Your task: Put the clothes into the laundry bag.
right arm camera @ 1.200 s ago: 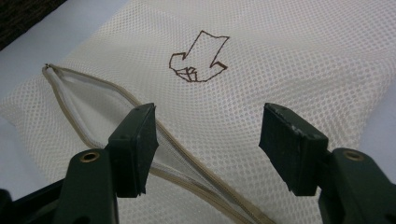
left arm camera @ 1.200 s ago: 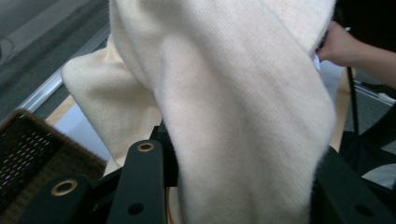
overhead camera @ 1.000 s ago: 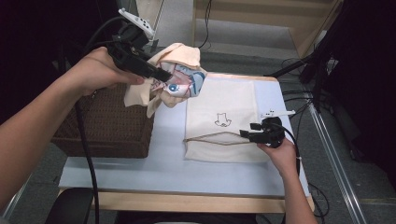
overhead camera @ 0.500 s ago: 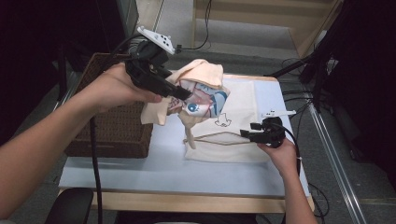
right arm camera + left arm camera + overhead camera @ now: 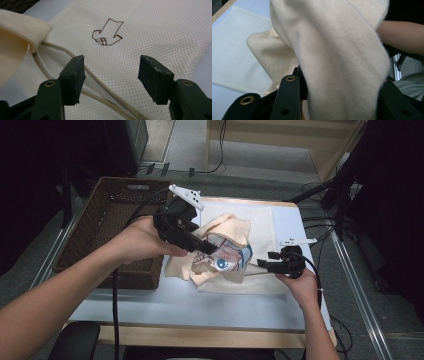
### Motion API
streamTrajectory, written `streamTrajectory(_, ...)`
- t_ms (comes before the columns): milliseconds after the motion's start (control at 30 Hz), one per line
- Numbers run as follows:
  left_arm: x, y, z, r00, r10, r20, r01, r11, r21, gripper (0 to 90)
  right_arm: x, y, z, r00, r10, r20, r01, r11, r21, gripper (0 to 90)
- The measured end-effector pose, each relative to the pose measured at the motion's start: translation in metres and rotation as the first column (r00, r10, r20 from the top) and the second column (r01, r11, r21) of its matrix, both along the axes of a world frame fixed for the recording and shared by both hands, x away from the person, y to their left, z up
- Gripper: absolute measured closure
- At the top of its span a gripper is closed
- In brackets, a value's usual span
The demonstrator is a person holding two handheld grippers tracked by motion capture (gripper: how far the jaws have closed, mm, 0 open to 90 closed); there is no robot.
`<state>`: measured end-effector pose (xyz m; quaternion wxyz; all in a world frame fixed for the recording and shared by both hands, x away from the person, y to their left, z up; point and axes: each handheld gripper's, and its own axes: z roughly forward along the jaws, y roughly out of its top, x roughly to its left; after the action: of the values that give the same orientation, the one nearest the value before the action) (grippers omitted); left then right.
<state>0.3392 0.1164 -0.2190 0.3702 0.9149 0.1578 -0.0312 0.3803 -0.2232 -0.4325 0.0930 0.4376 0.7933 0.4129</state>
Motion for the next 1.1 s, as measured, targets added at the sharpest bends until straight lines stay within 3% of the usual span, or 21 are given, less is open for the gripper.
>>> streamTrajectory(267,-0.005,-0.007,-0.023,0.9988,-0.025,-0.041,0.025,0.9997,0.004,61.1,0.0,-0.001,0.0,1.0,-0.001,0.004,0.001,1.0,-0.002,39.3)
streamTrajectory(467,-0.007,-0.011,-0.048,0.9961,-0.024,-0.085,0.026,0.9996,0.014,61.0,-0.001,0.0,0.0,1.0,0.001,0.007,-0.001,1.0,-0.003,39.9)
streamTrajectory(500,-0.008,-0.012,-0.058,0.9946,-0.033,-0.099,0.034,0.9993,0.014,60.9,-0.001,0.0,0.0,1.0,0.001,0.007,-0.001,1.0,-0.003,39.9)
streamTrajectory(633,-0.011,-0.016,-0.072,0.9938,-0.037,-0.105,0.041,0.9988,0.029,60.8,-0.001,-0.001,0.0,0.9999,0.003,0.01,-0.003,1.0,-0.003,40.2)
streamTrajectory(733,-0.011,-0.018,-0.091,0.9919,-0.018,-0.125,0.023,0.9991,0.035,60.7,-0.001,0.0,0.001,0.9998,0.008,0.015,-0.008,1.0,-0.004,40.5)
streamTrajectory(967,-0.01,-0.02,-0.117,0.9906,0.014,-0.136,-0.01,0.9996,0.027,60.4,-0.002,0.0,0.0,0.9998,0.011,0.016,-0.01,0.9999,-0.008,40.9)
streamTrajectory(1033,-0.009,-0.022,-0.131,0.9864,0.037,-0.16,-0.035,0.9992,0.019,60.2,-0.002,0.002,0.0,0.9997,0.019,0.012,-0.019,0.9998,-0.007,41.0)
streamTrajectory(1100,-0.009,-0.022,-0.136,0.988,0.041,-0.149,-0.037,0.9988,0.031,60.1,-0.002,0.002,0.0,0.9998,0.019,0.005,-0.019,0.9998,-0.001,41.0)
